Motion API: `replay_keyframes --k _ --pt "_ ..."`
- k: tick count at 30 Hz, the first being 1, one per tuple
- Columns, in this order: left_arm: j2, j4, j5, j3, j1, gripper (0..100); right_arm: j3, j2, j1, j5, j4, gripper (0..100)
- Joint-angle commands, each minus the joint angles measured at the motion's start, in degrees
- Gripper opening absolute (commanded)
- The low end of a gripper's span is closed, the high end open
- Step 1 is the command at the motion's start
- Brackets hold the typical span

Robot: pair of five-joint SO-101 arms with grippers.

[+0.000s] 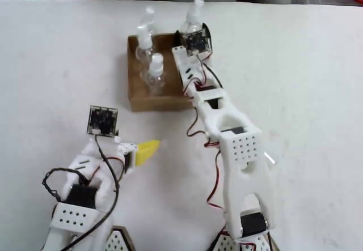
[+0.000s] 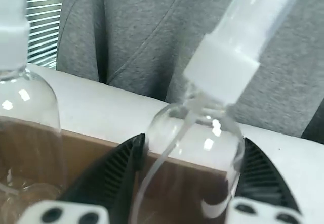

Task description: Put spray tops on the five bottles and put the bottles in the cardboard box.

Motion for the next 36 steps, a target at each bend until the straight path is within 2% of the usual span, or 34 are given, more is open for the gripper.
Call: replay_keyframes --k 1,9,14,20,26,36 --pt "-0.57 -2.11 -0.79 -0.62 -0.31 40 -2.55 -1.80 0.04 -0.26 0.22 24.3" --pt "-0.57 -2.20 -0.79 -0.62 -0.31 40 -0.97 -3.65 0.13 -0.35 0.31 24.4" --pt "-0.57 -2.20 -0.79 -0.62 -0.31 40 5.01 -9.10 -0.22 -4.48 0.22 24.5" --pt "-0.57 -2.11 -0.79 -0.62 -0.31 40 5.98 -10.15 -0.04 -4.84 0.31 24.5" --pt "-0.57 -2.02 -0.79 -0.62 -0.31 40 6.07 -10.15 -0.31 -5.10 3.47 36.5" --pt "-0.57 -2.02 -0.79 -0.62 -0.40 40 5.89 -10.68 -0.31 -5.27 4.09 36.9"
